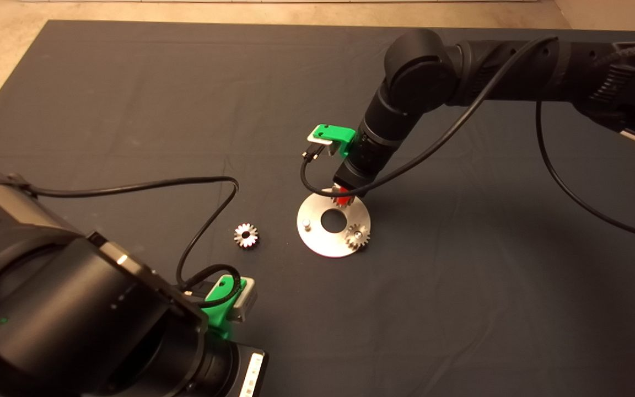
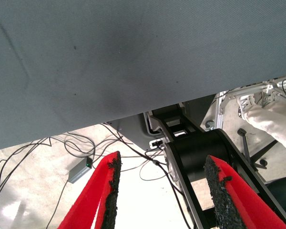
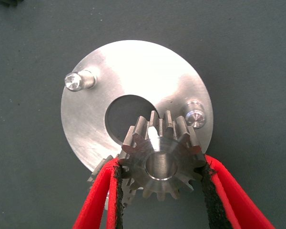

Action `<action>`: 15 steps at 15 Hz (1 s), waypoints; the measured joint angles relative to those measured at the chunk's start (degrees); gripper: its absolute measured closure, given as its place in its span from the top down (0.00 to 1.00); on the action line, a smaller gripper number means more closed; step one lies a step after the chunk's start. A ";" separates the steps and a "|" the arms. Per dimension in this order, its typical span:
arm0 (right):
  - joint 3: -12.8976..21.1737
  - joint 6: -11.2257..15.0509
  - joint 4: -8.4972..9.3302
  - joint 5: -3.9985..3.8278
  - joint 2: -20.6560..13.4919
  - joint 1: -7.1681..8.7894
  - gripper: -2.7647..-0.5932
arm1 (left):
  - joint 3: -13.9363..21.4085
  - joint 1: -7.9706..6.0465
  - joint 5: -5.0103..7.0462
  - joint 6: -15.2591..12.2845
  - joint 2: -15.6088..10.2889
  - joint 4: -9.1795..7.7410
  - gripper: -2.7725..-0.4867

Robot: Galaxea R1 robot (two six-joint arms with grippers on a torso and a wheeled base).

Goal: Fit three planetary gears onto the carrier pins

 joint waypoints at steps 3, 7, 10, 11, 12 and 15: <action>-1.19 -1.44 0.00 -0.20 0.26 0.00 0.14 | 0.00 0.00 0.00 0.00 0.00 0.02 0.30; -3.50 -3.12 -0.02 -0.18 1.10 -0.01 0.14 | 0.00 0.00 0.00 0.00 -0.11 0.02 0.30; -3.66 -3.45 -0.13 -0.24 1.10 -0.83 0.14 | 0.00 0.00 0.00 0.00 -0.11 0.00 0.30; -3.66 -3.54 -0.13 -0.24 1.10 -1.13 0.14 | 0.00 0.00 0.00 0.00 -0.11 0.02 0.30; -3.66 -3.54 -0.17 -0.29 1.07 -1.27 0.14 | 0.00 0.00 -0.01 0.02 -0.11 0.02 0.30; -3.66 -3.54 -0.22 -0.51 1.05 -1.44 0.14 | 0.00 0.00 0.00 0.02 -0.11 0.02 0.30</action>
